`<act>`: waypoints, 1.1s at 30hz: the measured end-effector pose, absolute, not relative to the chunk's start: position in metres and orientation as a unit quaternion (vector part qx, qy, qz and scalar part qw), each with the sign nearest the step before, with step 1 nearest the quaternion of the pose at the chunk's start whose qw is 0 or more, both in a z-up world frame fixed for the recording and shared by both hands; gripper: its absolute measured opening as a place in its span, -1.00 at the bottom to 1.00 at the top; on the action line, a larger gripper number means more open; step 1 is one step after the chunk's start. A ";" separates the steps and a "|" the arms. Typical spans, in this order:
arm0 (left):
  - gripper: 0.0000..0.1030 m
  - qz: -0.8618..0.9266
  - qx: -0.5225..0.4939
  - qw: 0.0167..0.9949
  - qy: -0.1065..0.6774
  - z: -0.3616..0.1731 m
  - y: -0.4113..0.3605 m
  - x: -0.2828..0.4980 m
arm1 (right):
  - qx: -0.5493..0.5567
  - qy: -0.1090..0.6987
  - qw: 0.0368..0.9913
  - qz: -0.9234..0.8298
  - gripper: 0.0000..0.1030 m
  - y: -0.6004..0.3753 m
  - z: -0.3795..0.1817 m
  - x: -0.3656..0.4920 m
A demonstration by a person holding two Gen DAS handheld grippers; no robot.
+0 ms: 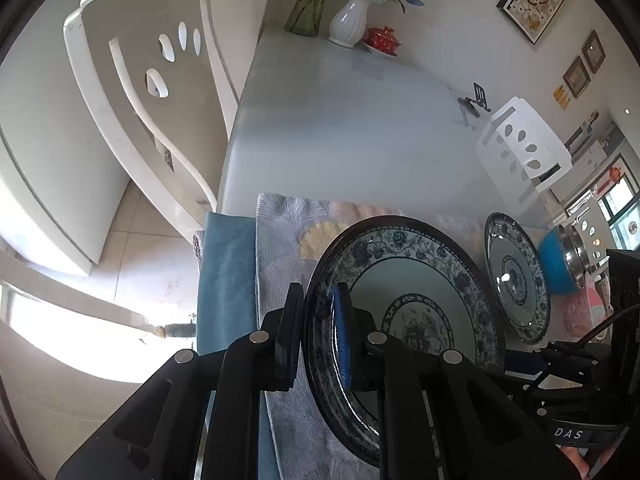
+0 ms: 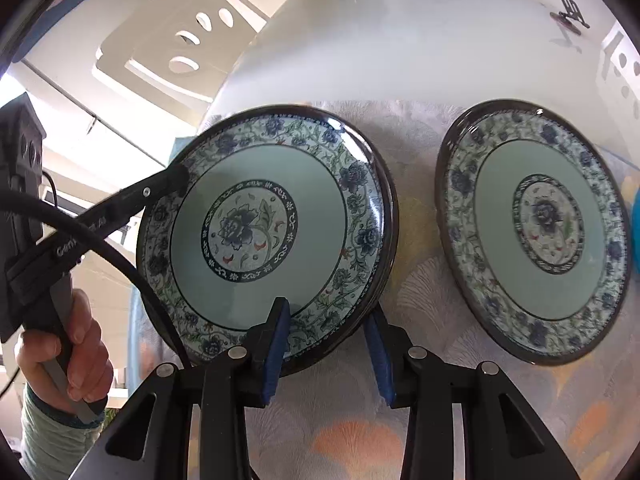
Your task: Organize plates and bowls
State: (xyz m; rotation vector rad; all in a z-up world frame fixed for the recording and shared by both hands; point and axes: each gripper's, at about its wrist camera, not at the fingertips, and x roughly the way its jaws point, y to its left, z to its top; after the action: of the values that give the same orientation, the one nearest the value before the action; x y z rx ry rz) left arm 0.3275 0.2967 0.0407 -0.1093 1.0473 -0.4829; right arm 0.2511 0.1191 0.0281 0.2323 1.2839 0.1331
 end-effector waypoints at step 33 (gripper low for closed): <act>-0.76 -0.170 -0.108 0.882 0.426 0.163 0.286 0.052 | 0.082 0.541 0.830 0.106 -0.28 0.087 0.162 0.029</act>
State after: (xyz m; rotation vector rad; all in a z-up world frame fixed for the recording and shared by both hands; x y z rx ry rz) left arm 0.0518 0.2864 0.1634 -0.2251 0.8883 -0.3549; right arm 0.0286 0.0873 0.1615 0.1747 1.1473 0.2251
